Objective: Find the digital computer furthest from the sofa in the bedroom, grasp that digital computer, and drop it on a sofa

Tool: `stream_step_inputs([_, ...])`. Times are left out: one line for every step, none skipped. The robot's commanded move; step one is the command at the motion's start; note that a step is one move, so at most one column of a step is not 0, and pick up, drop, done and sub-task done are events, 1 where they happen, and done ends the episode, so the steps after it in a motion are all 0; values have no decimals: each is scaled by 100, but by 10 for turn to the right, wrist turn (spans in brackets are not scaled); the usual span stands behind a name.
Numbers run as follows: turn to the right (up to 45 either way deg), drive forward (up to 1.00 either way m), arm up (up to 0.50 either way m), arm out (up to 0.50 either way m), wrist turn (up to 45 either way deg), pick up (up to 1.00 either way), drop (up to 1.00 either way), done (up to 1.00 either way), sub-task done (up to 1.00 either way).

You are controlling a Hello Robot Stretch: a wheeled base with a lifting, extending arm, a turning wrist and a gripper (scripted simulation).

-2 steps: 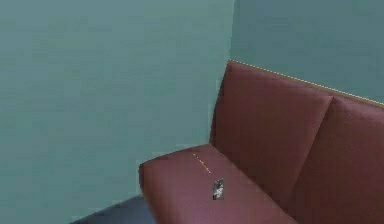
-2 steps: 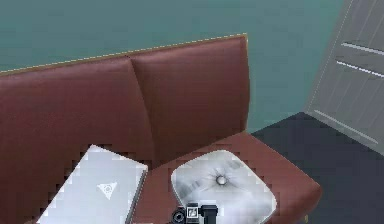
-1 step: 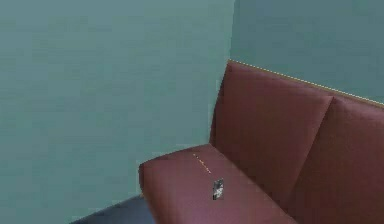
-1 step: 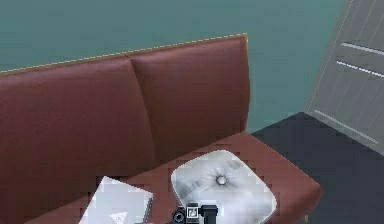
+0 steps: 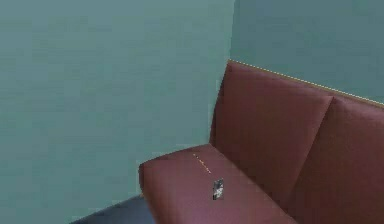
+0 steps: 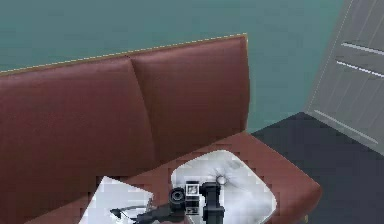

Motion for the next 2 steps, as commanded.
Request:
stream_step_inputs([0,0,0,-8,0,0,0,0,0])
stream_step_inputs([0,0,0,0,0,0,0,100,0])
